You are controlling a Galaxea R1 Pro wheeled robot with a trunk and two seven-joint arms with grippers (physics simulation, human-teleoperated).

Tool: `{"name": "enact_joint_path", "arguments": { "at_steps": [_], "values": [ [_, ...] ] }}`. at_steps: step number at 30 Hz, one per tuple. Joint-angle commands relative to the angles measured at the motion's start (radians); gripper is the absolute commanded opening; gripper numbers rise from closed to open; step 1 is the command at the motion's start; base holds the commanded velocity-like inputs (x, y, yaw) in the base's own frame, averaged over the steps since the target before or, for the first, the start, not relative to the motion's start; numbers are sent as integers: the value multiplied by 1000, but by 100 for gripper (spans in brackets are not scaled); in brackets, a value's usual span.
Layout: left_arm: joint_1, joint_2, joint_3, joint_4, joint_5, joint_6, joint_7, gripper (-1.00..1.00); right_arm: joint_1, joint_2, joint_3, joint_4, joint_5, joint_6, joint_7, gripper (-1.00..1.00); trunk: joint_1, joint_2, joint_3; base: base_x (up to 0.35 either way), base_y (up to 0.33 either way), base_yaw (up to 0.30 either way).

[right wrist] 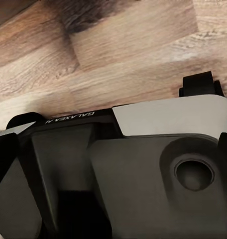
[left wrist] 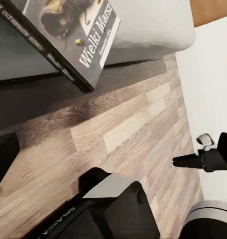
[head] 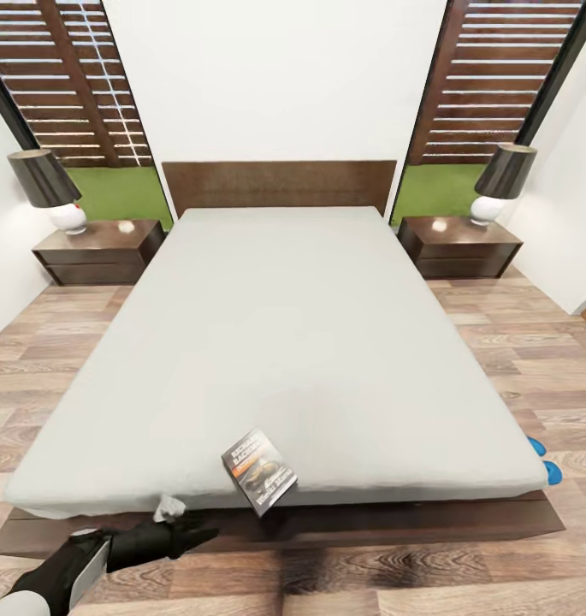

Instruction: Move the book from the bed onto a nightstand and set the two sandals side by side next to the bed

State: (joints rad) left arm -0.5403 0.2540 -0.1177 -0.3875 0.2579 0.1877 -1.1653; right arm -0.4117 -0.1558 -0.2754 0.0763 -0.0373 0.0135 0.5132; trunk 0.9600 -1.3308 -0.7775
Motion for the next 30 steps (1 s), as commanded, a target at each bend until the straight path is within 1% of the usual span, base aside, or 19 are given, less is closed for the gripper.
{"name": "enact_joint_path", "arguments": {
  "at_steps": [1, 5, 9, 11, 13, 14, 15, 16, 17, 18, 19, 20, 21, 22, 23, 24, 26, 28, 30],
  "values": [
    [0, 7, -7, 16, 10, -2, -5, 100, -1, -1, -5, 3, -4, 2, 4, 100, -4, 7, 3, 0, 0, 0],
    [0, 34, -6, 129, 11, -107, -16, 100, -1, -1, -5, 3, -4, 1, 4, 100, -19, 35, 15, 0, 0, 0],
    [0, 47, -5, 198, 13, -143, -7, 100, -1, -1, -5, 3, -4, 1, 4, 100, -35, 63, 28, 0, 0, 0],
    [0, 51, -5, 243, 15, -155, 20, 100, -1, -1, -5, 3, -4, 1, 3, 100, -42, 77, 34, 0, 0, 0],
    [0, 46, -6, 276, 17, -173, 111, 100, -1, -1, -5, 3, -5, 1, 3, 100, -50, 91, 40, 0, 0, 0],
    [0, 41, -6, 280, 18, -180, 140, 100, -1, -1, -5, 3, -5, 1, 2, 100, -54, 98, 43, 0, 0, 0],
    [0, 28, -6, 289, 19, -198, 210, 100, -1, -1, -5, 3, -5, 1, 2, 100, -58, 105, 46, 0, 0, 0],
    [0, 23, -6, 290, 20, -204, 232, 100, -1, -1, -5, 3, -5, 1, 2, 100, -61, 112, 50, 0, 0, 0],
    [0, 13, -6, 293, 21, -215, 272, 100, -1, -1, -5, 3, -5, 1, 2, 100, -65, 119, 53, 0, 0, 0],
    [0, 8, -6, 294, 21, -220, 289, 100, -1, -1, -5, 3, -5, 1, 2, 100, -69, 126, 56, 0, 0, 0],
    [0, 1, -4, 295, 25, -227, 325, 100, -1, -1, -5, 3, -6, 1, 2, 100, -73, 133, 59, 0, 0, 0],
    [1, -5, 0, 296, 32, -232, 357, 100, -1, -1, -5, 2, -6, 1, 2, 100, -77, 140, 62, 0, 0, 0],
    [1, -7, 3, 296, 38, -233, 373, 100, -1, -1, -6, 2, -6, 1, 2, 100, -77, 140, 62, 0, 0, 0],
    [1, -11, 9, 296, 56, -236, 408, 100, -1, -1, -7, 0, -6, 1, 2, 100, -77, 140, 62, 0, 0, 0],
    [1, -16, 18, 297, 108, -243, 477, 100, -1, -1, -9, -5, -5, 1, 2, 100, -77, 140, 62, 0, 0, 0],
    [1, -16, 20, 297, 135, -250, 505, 100, -1, -1, -10, -6, -5, 2, 3, 100, -77, 140, 62, 0, 0, 0],
    [1, -17, 22, 300, 157, -258, 523, 100, -1, -1, -11, -8, -5, 3, 4, 100, -77, 140, 62, 0, 0, 0],
    [1, -22, 22, 315, 180, -281, 543, 100, -1, 0, -11, -11, -4, 3, 3, 100, -77, 140, 62, 0, 0, 0],
    [1, -31, 22, 330, 188, -304, 549, 100, -2, 1, -11, -22, -4, 3, 2, 100, -77, 140, 62, 0, 0, 0]
  ]
}}
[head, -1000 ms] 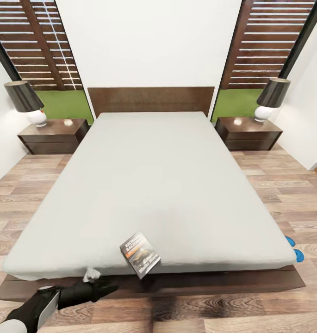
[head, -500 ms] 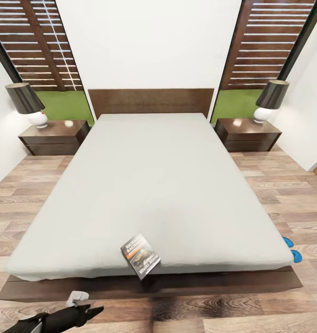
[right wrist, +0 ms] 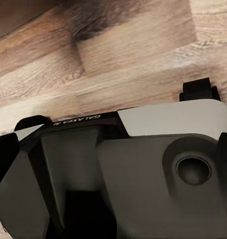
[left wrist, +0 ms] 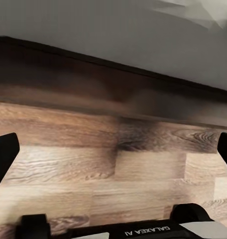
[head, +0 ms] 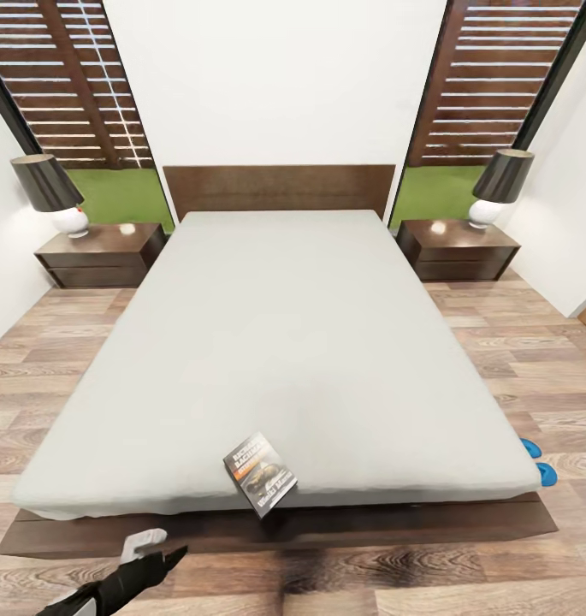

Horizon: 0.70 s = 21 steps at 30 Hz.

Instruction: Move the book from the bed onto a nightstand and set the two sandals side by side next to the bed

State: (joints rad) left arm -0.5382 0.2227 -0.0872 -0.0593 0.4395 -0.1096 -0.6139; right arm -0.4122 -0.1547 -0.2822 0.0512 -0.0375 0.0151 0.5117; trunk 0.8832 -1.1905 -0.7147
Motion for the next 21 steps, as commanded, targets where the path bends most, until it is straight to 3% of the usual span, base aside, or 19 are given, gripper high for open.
{"name": "enact_joint_path", "arguments": {
  "at_steps": [1, 7, 21],
  "values": [
    [-1, -6, -8, 11, 9, -21, 1, 100, -2, 0, -5, -11, -5, 2, 4, 100, 0, 0, -1, 0, 0, 0],
    [-1, -18, -8, 32, 14, -53, 6, 100, -2, -2, -1, -101, -4, 1, 7, 100, 0, 0, -1, 0, 0, 0],
    [-1, -19, -8, 33, 12, -55, 13, 100, -2, -9, 3, -96, -5, 1, 10, 100, 0, 0, -1, 0, 0, 0]
  ]
}}
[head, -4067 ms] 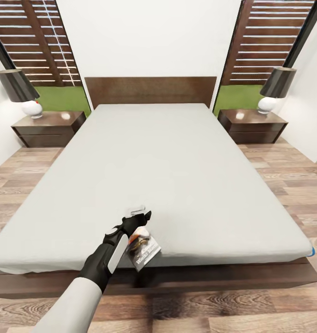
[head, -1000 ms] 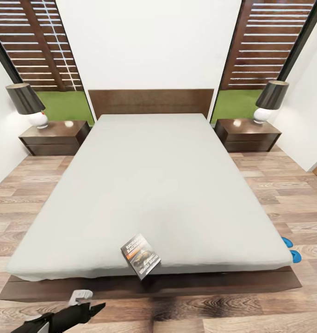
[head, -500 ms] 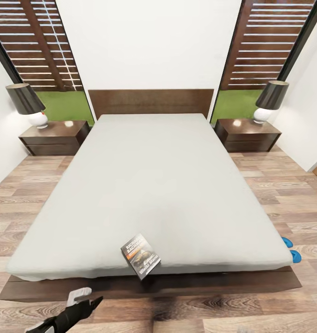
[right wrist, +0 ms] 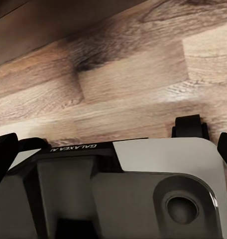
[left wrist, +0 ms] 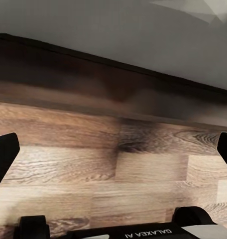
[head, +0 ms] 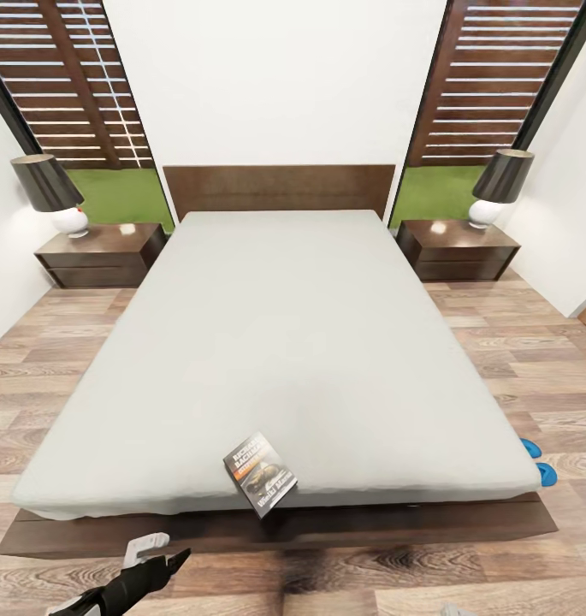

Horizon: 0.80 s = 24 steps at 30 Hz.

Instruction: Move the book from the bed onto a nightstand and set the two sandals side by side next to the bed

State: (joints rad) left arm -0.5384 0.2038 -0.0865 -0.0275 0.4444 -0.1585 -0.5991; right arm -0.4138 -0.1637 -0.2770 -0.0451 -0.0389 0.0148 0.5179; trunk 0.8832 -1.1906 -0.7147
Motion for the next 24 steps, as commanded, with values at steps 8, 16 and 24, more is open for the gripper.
{"name": "enact_joint_path", "arguments": {
  "at_steps": [8, 16, 24],
  "values": [
    [0, 0, -10, 0, 5, -6, -4, 100, 0, 16, 0, -1, 3, 0, -5, 100, 0, 0, -1, 0, 0, 0],
    [0, 0, -10, -1, 5, -6, -5, 100, -2, 154, -3, -37, 1, 0, -7, 100, 0, 0, -1, 0, 0, 0],
    [-1, 0, -10, -3, 4, -6, -4, 100, -5, 236, -4, -152, -4, 3, 0, 100, 0, 0, -1, 0, 0, 0]
  ]
}}
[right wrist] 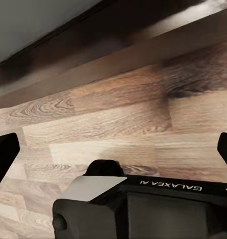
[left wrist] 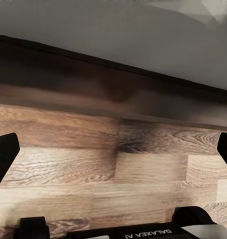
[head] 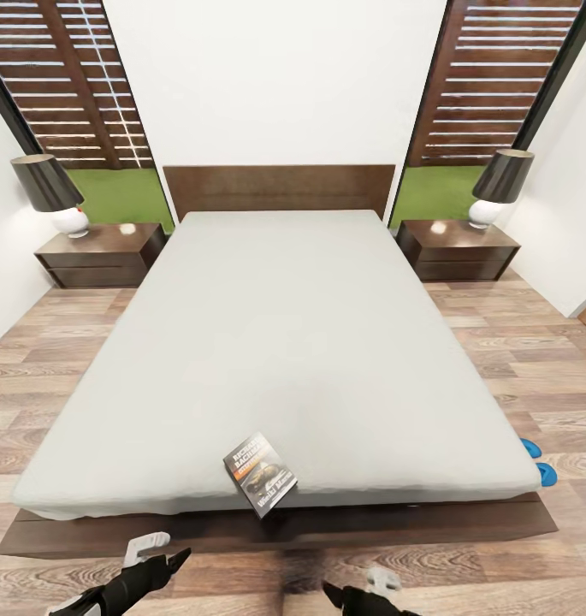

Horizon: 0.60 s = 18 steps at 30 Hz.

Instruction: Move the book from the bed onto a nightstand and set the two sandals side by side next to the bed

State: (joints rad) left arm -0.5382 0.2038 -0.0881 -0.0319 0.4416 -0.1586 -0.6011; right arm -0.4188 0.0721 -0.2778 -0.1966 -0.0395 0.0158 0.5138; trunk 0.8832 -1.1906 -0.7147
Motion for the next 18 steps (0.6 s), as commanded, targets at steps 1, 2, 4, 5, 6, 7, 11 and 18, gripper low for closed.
{"name": "enact_joint_path", "arguments": {
  "at_steps": [1, 2, 4, 5, 6, 7, 11, 18],
  "values": [
    [0, 0, -9, 1, 7, -6, -2, 100, -1, 4, -3, -4, -4, 3, 6, 100, 0, 0, -1, 0, 0, 0],
    [0, 0, -9, 1, 7, -6, -2, 100, -2, 12, -3, -6, -5, 4, 8, 100, 0, 0, -1, 0, 0, 0],
    [-1, 0, -9, 0, 8, -6, -3, 100, -2, 24, -3, -8, -6, 7, 11, 100, 0, 0, -1, 0, 0, 0],
    [0, 0, -9, 0, 8, -6, -3, 100, -2, 28, -3, -9, -6, 9, 15, 100, 0, 0, -1, 0, 0, 0],
    [0, 0, -9, 0, 8, -6, -3, 100, -3, 32, -3, -10, -7, 11, 26, 100, 0, 0, -1, 0, 0, 0],
    [0, 0, -9, 0, 8, -6, -3, 100, -3, 34, -3, -10, -7, 12, 47, 100, 0, 0, -1, 0, 0, 0],
    [0, 0, -9, 0, 8, -6, -4, 100, -4, 36, -3, -16, -8, 16, 171, 100, 0, 0, -1, 0, 0, 0],
    [-1, -1, -9, 0, 8, -6, -5, 100, -7, 38, -2, -18, -142, 21, 253, 100, 0, 0, -1, 0, 0, 0]
  ]
}}
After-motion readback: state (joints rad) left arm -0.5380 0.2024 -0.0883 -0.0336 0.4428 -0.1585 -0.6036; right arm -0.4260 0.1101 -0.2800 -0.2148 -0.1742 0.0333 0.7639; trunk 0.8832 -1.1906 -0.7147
